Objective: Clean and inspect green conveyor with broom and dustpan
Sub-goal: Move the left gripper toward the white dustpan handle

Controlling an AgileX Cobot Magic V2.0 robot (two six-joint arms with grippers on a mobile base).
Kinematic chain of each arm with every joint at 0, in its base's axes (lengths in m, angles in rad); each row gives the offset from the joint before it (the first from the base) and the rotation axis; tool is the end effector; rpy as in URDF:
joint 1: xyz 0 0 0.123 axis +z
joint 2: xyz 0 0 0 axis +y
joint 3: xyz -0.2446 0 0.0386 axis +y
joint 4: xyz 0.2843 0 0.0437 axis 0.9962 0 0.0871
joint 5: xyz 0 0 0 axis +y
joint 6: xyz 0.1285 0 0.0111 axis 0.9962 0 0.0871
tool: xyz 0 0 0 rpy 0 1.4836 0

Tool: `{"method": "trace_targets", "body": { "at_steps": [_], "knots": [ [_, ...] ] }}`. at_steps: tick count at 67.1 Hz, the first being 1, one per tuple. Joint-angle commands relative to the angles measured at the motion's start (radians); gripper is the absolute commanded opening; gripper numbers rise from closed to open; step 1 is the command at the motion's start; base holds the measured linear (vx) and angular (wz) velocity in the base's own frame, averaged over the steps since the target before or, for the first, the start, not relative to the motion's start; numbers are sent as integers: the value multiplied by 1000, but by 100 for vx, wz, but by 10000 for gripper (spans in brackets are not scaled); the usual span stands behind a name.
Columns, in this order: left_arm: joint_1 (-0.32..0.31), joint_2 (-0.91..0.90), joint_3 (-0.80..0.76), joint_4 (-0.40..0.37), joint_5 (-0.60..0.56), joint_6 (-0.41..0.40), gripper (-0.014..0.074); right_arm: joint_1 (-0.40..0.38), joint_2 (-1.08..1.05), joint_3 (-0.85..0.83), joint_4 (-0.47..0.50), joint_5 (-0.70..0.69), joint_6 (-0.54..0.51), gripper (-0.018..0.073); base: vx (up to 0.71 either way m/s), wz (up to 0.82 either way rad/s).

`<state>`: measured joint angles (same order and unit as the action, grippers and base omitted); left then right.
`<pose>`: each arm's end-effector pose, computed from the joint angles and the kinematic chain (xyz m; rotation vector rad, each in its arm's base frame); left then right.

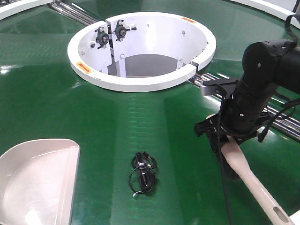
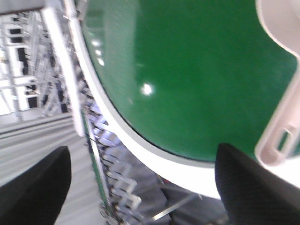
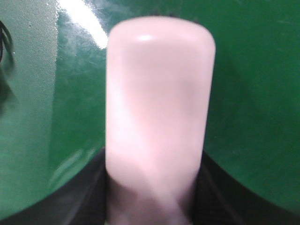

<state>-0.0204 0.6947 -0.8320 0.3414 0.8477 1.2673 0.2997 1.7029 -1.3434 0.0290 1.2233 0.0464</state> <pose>0.2165 0.0280 0.3215 1.5097 1.8232 1.0682 0.3444 0.1101 0.1727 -0.3745 3.0488 0.0617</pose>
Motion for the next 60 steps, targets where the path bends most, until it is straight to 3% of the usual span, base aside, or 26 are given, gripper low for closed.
{"method": "trace_targets", "body": {
  "at_steps": [1,8,22,35,46,60],
  "knots": [
    [-5,15,-33,53,54,3,573,-5,-48,-29,-5,6,2,-8,0,0],
    [-5,56,-35,103,156,3,573,-5,-48,-29,-5,6,2,-8,0,0],
    [-5,213,-36,125,281,5,573,-5,-48,-29,-5,6,2,-8,0,0],
    [-5,354,-39,116,302,5,573,-4,-48,-29,-5,6,2,-8,0,0],
    [-2,491,-118,108,399,5,573,-4,-48,-29,-5,6,2,-8,0,0],
    [-1,584,-202,87,399,5,573,-4,-48,-29,-5,6,2,-8,0,0]
  ]
}}
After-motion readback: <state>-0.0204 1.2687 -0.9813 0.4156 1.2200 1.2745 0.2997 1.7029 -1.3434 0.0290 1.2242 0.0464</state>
